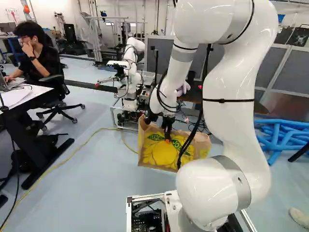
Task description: Pick up the bag on the ground and place it on the table
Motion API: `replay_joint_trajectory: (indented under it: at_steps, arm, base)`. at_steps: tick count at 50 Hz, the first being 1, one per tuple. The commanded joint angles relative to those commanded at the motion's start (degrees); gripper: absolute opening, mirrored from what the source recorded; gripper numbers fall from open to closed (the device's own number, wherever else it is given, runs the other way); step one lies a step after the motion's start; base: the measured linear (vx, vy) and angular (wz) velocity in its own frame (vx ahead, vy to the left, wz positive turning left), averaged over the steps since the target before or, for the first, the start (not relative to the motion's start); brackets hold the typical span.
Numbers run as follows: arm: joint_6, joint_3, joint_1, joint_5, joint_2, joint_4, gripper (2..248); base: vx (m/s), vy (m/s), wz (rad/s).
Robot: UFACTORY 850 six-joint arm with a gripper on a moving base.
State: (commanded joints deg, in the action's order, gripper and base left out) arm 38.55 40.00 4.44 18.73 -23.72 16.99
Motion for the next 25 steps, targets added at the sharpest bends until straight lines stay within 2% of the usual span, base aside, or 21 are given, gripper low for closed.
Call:
replay_joint_trajectory:
  at_steps: [25]
  arm:
    - [0.00, 0.37, -0.34, 6.15, 5.20, -4.86, 22]
  base:
    - [0.000, 0.000, 0.000]
